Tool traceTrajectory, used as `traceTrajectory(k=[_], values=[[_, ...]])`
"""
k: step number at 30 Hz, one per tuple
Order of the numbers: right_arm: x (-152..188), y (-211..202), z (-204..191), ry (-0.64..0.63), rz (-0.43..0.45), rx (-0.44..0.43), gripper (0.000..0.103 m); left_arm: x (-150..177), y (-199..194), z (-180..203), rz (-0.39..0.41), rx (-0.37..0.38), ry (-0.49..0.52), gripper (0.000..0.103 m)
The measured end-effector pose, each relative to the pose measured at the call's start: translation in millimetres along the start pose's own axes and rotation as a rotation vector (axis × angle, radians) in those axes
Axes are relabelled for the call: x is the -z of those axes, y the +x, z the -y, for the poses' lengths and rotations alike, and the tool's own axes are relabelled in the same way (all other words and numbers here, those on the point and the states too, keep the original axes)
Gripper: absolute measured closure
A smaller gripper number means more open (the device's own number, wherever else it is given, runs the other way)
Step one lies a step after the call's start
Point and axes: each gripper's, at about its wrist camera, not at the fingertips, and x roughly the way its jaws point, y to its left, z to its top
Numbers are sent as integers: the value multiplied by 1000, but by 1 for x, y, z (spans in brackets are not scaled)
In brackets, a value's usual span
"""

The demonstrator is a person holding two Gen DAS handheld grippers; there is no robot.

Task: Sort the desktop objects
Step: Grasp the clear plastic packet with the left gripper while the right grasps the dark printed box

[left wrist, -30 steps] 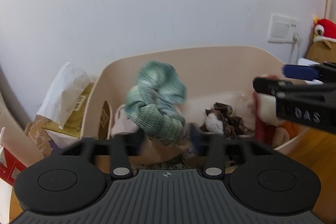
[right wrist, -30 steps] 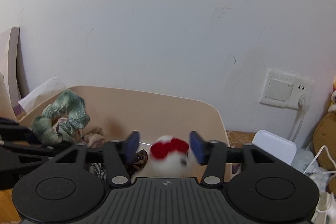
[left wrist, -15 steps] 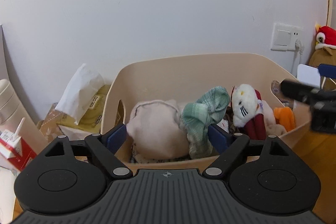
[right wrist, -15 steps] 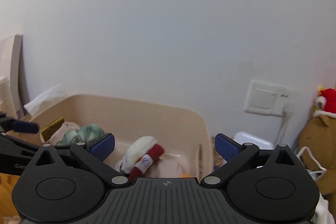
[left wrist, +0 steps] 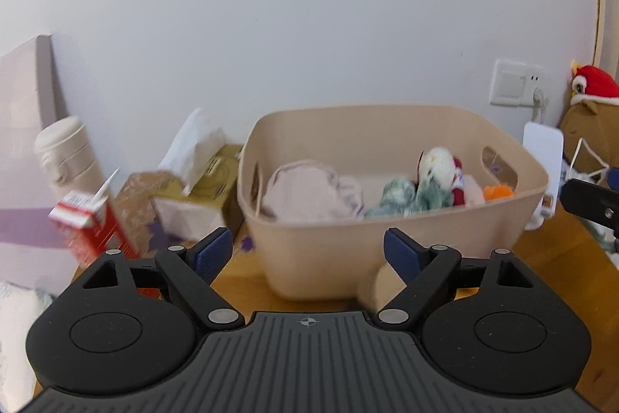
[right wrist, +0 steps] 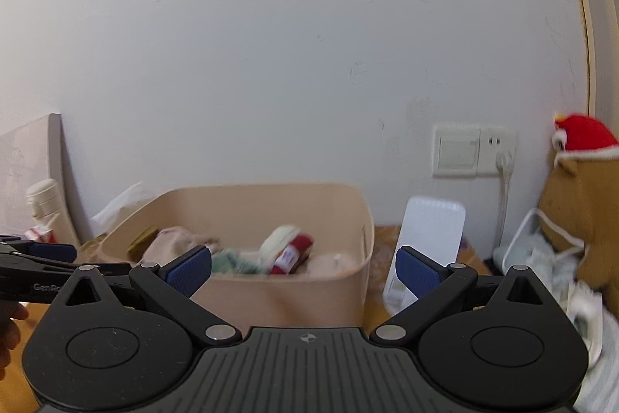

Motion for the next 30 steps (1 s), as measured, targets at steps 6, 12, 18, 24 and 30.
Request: traceTrajectory(k=[6,12,18,24,30], values=[[28,-26,-18,-23,-31,-19,0,30,-12,-7,-71,-17,-11,16],[55,-38,-37,-60,-92,-26,0,63,-22,-6,-114,-35,9,16],[82,-41,-40,-20,-179,-50,0,85,-18,-4,-168,-20,-12,16],[106,-40,-43,-36,-237,-47,0,94,-4,0,-221,-30,-45,16],[116,-33,-52,-57,-268,-39,0,106,4,3,-248,-52,-49,16]])
